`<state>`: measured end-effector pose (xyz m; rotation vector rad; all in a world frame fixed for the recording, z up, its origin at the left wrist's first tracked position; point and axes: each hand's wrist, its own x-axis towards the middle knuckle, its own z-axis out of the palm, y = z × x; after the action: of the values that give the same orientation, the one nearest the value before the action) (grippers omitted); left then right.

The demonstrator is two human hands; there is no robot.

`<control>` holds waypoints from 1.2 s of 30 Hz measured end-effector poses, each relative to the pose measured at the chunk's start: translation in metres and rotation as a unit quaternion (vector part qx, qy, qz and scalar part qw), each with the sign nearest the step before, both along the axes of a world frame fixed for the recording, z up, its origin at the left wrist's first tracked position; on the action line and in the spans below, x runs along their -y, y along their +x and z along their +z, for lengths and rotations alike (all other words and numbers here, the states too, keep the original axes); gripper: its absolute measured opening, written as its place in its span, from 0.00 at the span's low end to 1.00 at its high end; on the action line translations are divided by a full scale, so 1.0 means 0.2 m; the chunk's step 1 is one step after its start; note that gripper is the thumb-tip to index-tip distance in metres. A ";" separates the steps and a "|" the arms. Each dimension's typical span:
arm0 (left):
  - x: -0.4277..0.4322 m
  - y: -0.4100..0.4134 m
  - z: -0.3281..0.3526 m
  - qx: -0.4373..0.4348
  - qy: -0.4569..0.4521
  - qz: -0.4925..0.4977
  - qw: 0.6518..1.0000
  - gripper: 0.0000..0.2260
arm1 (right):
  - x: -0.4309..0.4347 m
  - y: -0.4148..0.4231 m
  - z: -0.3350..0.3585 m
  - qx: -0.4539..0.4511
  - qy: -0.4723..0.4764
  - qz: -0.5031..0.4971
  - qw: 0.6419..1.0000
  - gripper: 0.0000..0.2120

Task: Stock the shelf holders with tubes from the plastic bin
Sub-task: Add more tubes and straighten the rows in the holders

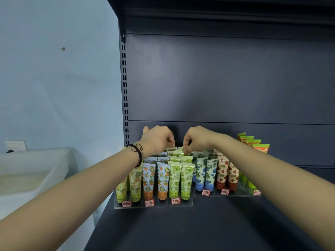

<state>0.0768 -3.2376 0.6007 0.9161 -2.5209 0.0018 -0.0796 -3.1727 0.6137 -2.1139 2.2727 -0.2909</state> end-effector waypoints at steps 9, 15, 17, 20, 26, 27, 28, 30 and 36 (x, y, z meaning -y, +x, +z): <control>0.14 -0.05 -0.01 0.034 0.056 0.024 0.998 0.06 | 0.14 -0.07 -0.04 0.009 -0.004 -0.036 0.999 0.08; 0.15 -0.08 -0.05 0.044 0.063 0.041 0.996 0.05 | 0.17 -0.07 -0.06 0.008 -0.004 -0.030 1.000 0.05; 0.16 -0.07 -0.05 0.034 0.078 0.037 0.996 0.04 | 0.17 -0.07 -0.06 0.006 -0.001 -0.027 1.000 0.04; 0.17 -0.07 -0.06 0.023 0.089 0.028 0.995 0.04 | 0.17 -0.08 -0.05 0.003 0.002 -0.024 1.000 0.04; 0.17 -0.06 -0.05 0.020 0.101 0.020 0.994 0.04 | 0.16 -0.08 -0.03 -0.006 0.014 -0.021 1.000 0.04; 0.17 -0.05 -0.05 0.018 0.102 0.019 0.994 0.04 | 0.16 -0.08 -0.03 -0.008 0.016 -0.022 1.000 0.03; 0.17 -0.05 -0.05 0.015 0.103 0.018 0.994 0.04 | 0.16 -0.08 -0.03 -0.009 0.019 -0.023 1.000 0.04; 0.17 -0.05 -0.05 0.010 0.105 0.015 0.994 0.04 | 0.16 -0.08 -0.02 -0.011 0.024 -0.029 0.999 0.07; 0.15 -0.04 -0.01 0.030 0.098 0.011 0.995 0.07 | 0.16 -0.09 0.00 -0.018 0.038 -0.016 0.999 0.07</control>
<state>0.0683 -3.2679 0.5979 1.0349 -2.6003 -0.2168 -0.0979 -3.2040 0.6135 -2.0647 2.3012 -0.1653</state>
